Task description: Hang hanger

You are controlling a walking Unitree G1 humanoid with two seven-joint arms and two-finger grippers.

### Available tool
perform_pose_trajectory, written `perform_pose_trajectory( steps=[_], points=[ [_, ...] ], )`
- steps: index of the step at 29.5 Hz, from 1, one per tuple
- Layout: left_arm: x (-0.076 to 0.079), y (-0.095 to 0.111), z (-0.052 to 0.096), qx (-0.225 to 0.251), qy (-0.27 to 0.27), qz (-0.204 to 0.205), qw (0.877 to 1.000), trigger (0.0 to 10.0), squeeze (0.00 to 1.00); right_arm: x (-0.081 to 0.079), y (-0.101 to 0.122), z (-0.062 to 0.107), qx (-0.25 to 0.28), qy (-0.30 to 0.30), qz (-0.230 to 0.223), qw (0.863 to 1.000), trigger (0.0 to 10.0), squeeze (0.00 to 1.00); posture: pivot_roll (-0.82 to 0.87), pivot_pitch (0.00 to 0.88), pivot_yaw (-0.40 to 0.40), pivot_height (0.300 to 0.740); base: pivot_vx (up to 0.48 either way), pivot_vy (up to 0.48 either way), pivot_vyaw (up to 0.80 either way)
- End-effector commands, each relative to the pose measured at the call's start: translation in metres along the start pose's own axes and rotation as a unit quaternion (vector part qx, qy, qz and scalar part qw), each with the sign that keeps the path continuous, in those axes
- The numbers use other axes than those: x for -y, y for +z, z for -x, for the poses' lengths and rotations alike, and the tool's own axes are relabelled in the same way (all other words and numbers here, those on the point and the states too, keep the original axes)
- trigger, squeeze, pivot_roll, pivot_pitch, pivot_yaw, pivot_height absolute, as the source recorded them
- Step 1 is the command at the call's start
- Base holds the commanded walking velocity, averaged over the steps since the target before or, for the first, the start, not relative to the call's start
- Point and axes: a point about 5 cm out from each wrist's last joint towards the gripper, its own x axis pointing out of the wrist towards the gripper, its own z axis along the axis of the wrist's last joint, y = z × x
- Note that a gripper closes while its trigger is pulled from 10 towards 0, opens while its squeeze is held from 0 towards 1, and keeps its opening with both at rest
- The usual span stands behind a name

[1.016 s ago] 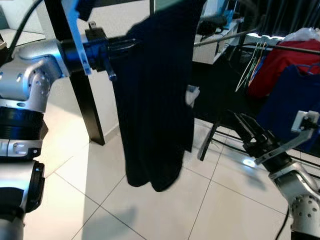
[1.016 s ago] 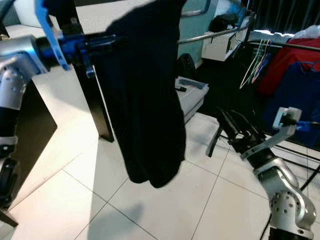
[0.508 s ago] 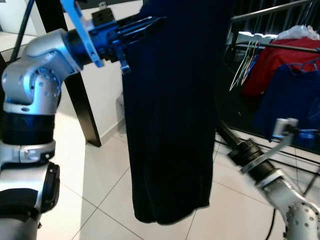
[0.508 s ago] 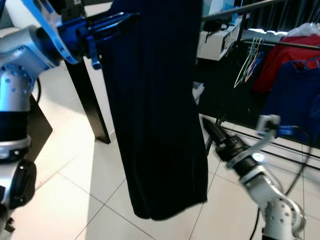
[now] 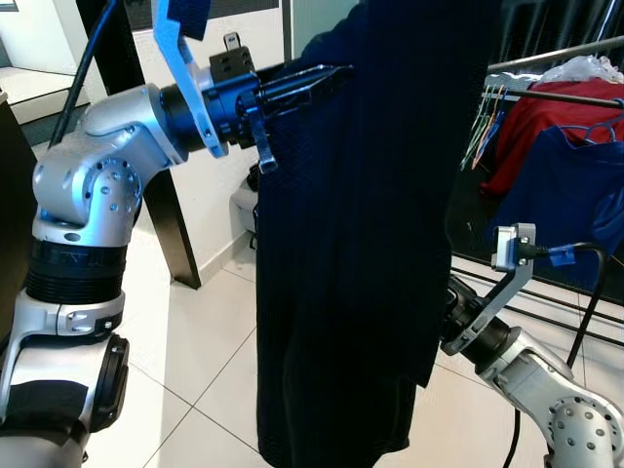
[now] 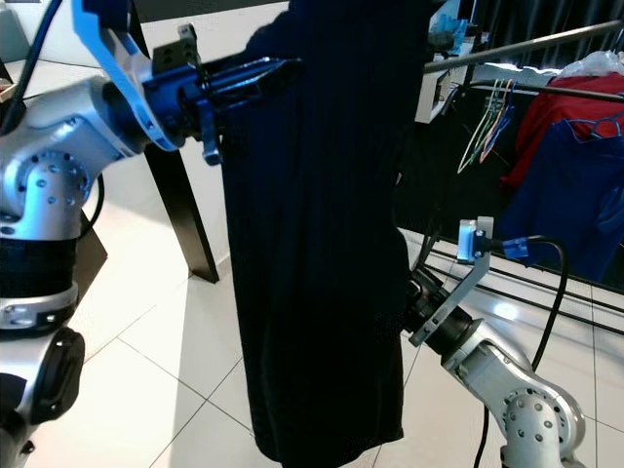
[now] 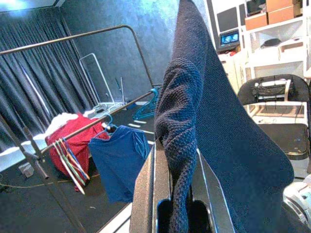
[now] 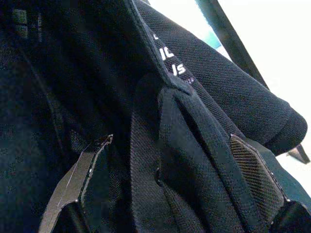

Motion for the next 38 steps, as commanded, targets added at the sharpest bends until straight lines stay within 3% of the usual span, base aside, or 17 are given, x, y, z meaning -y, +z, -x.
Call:
perform_pose_trajectory(
  steps=[1, 4, 5, 6, 7, 11, 21, 23, 24, 26, 27, 28, 38],
  points=[
    [0.0, 0.004, 0.001, 0.007, 0.005, -0.005, 1.0, 10.0, 0.0, -0.006, -0.002, 0.0, -0.012, 0.009, 0.001, 1.0, 10.0, 0.0, -0.08, 0.0, 0.02, 0.74, 0.0, 0.0, 0.0],
    [0.0, 0.003, 0.001, 0.005, 0.01, -0.004, 1.0, 10.0, 0.0, -0.009, -0.002, 0.002, -0.019, 0.012, 0.005, 1.0, 10.0, 0.0, -0.08, 0.0, 0.02, 0.74, 0.0, 0.0, 0.0],
    [-0.001, 0.001, 0.002, 0.001, 0.016, -0.005, 1.0, 10.0, 0.0, -0.009, -0.007, 0.004, -0.053, 0.004, 0.02, 0.998, 10.0, 0.0, -0.08, 0.0, 0.02, 0.74, 0.0, 0.0, 0.0],
    [-0.001, 0.001, 0.002, 0.001, 0.016, -0.005, 1.0, 10.0, 0.0, -0.009, -0.007, 0.004, -0.053, 0.004, 0.02, 0.998, 10.0, 0.0, -0.08, 0.0, 0.02, 0.74, 0.0, 0.0, 0.0],
    [-0.001, 0.0, 0.001, 0.0, 0.022, -0.005, 1.0, 10.0, 0.0, -0.005, -0.016, 0.004, -0.099, -0.021, 0.041, 0.994, 10.0, 0.0, -0.08, 0.0, 0.02, 0.74, 0.0, 0.0, 0.0],
    [0.0, -0.002, -0.001, 0.001, 0.025, -0.005, 1.0, 10.0, 0.0, 0.003, -0.029, 0.003, -0.162, -0.066, 0.074, 0.982, 10.0, 0.0, -0.09, 0.0, 0.019, 0.74, 0.0, 0.0, 0.0],
    [0.001, -0.003, -0.003, 0.0, 0.028, -0.006, 1.0, 10.0, 0.0, 0.011, -0.031, 0.0, -0.176, -0.105, 0.084, 0.975, 10.0, 0.0, -0.08, 0.0, 0.016, 0.74, 0.0, 0.0, 0.0],
    [-0.001, -0.003, -0.002, -0.003, 0.036, -0.01, 0.999, 10.0, 0.0, 0.017, -0.029, 0.0, -0.175, -0.133, 0.094, 0.971, 10.0, 0.0, -0.09, 0.0, 0.018, 0.74, 0.0, 0.0, 0.0],
    [-0.006, -0.004, 0.001, -0.013, 0.056, -0.02, 0.998, 10.0, 0.0, 0.028, -0.02, 0.003, -0.162, -0.185, 0.106, 0.963, 10.0, 0.0, -0.09, 0.0, 0.017, 0.74, 0.0, 0.0, 0.0],
    [-0.006, -0.004, 0.001, -0.013, 0.056, -0.02, 0.998, 10.0, 0.0, 0.028, -0.02, 0.003, -0.162, -0.185, 0.106, 0.963, 10.0, 0.0, -0.09, 0.0, 0.017, 0.74, 0.0, 0.0, 0.0],
    [-0.012, -0.005, 0.006, -0.022, 0.078, -0.029, 0.996, 10.0, 0.0, 0.038, -0.011, 0.008, -0.146, -0.229, 0.12, 0.955, 10.0, 0.0, -0.1, 0.0, 0.018, 0.74, 0.0, 0.0, 0.0],
    [-0.017, -0.006, 0.01, -0.026, 0.094, -0.033, 0.995, 10.0, 0.0, 0.042, -0.005, 0.011, -0.138, -0.244, 0.127, 0.951, 0.0, 0.0, -0.1, 0.0, 0.018, 0.74, 0.0, 0.0, 0.0],
    [-0.029, -0.005, 0.019, -0.034, 0.13, -0.043, 0.99, 10.0, 0.0, 0.045, -0.002, 0.017, -0.141, -0.269, 0.144, 0.942, 0.0, 0.0, -0.1, 0.0, 0.018, 0.74, 0.0, 0.0, 0.0]
  ],
)
